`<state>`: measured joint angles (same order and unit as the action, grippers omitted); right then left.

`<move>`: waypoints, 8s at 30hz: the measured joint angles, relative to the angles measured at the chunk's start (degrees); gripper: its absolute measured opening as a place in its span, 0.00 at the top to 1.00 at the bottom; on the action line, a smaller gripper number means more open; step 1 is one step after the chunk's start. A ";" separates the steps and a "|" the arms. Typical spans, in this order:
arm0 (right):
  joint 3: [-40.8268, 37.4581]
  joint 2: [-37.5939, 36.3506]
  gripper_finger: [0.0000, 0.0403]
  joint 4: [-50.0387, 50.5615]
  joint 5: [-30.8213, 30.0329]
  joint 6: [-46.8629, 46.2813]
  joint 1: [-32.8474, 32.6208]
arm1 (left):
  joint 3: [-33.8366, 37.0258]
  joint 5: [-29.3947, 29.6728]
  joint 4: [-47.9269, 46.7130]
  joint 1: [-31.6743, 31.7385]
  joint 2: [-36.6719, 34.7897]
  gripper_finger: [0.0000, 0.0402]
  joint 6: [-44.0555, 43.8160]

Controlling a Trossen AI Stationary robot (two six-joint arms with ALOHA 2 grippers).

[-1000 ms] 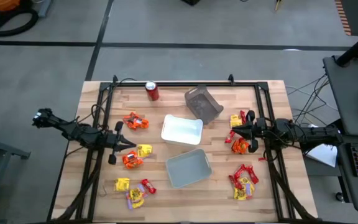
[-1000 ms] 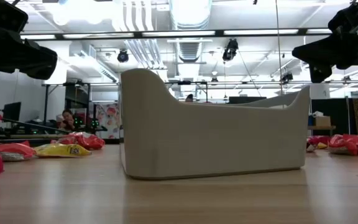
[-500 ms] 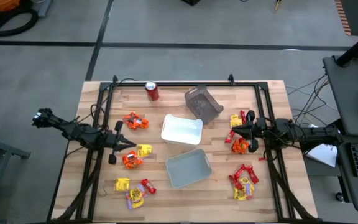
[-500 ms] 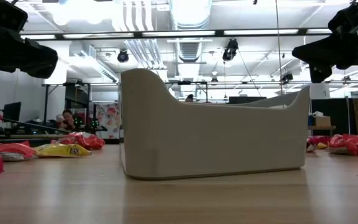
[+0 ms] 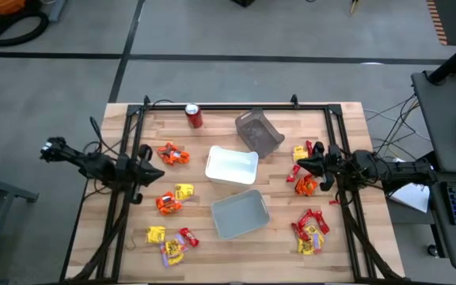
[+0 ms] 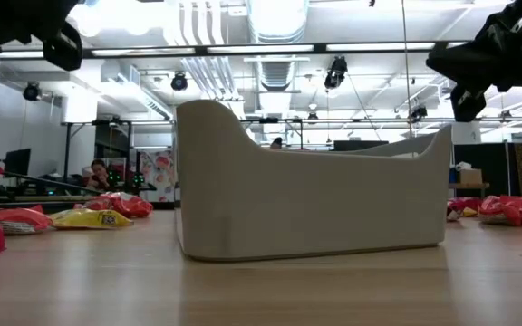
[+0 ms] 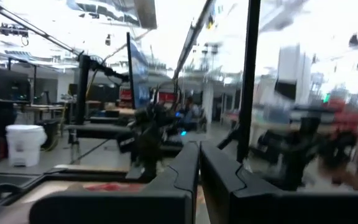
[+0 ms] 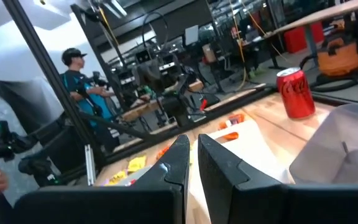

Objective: Sort candy
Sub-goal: Put the red chocolate pack into the gray bin, then put the orange chocolate pack into the white bin

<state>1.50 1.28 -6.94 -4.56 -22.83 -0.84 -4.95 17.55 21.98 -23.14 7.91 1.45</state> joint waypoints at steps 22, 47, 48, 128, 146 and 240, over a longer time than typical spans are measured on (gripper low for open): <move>0.12 19.70 0.93 1.55 -4.43 -32.11 0.09 | -0.02 9.56 4.40 0.04 16.46 1.00 -3.80; 37.26 61.12 0.69 54.22 -3.05 -54.20 0.13 | -0.02 20.99 4.76 0.04 18.26 1.00 3.31; 37.53 62.12 0.65 54.28 -2.80 -54.60 0.13 | -0.02 20.99 4.80 0.04 18.20 1.00 3.01; 57.61 88.77 0.77 22.23 -12.03 21.41 -19.28 | -0.04 20.90 9.41 0.07 20.51 1.00 -17.00; 61.43 83.66 0.62 31.08 -11.33 16.72 -19.28 | -5.49 18.36 6.24 0.07 29.74 1.00 -22.16; 50.56 75.43 0.68 22.28 -12.03 6.43 -22.67 | -29.33 1.20 -29.97 25.77 48.52 1.00 -5.87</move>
<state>52.05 76.71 15.34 -16.59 -16.40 -23.51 -34.28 18.75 -7.99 2.64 56.43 -4.42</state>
